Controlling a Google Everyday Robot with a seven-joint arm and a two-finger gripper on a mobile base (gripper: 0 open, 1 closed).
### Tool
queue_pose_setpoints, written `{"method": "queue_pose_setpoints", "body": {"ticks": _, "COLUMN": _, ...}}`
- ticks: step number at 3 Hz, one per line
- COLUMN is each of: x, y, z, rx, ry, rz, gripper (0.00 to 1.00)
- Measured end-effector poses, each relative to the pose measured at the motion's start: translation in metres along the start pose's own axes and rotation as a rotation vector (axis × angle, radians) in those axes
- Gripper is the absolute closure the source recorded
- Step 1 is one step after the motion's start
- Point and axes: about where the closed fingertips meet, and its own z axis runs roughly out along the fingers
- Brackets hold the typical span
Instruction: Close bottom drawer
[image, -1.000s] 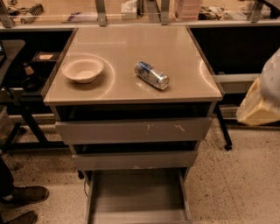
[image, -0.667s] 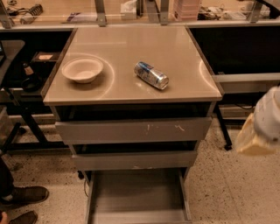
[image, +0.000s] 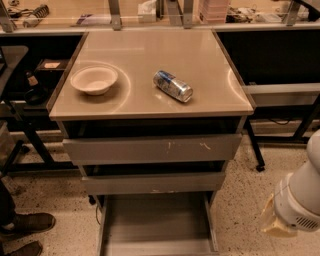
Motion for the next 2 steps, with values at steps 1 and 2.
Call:
{"method": "queue_pose_setpoints", "body": {"ticks": 1, "x": 0.0150, "y": 0.0221, "z": 0.0495, "rx": -0.066, "ry": 0.018, "rz": 0.002, "gripper": 1.00}}
{"method": "queue_pose_setpoints", "body": {"ticks": 2, "x": 0.0151, "y": 0.0225, "z": 0.0501, "rx": -0.067, "ry": 0.018, "rz": 0.003, "gripper": 1.00}}
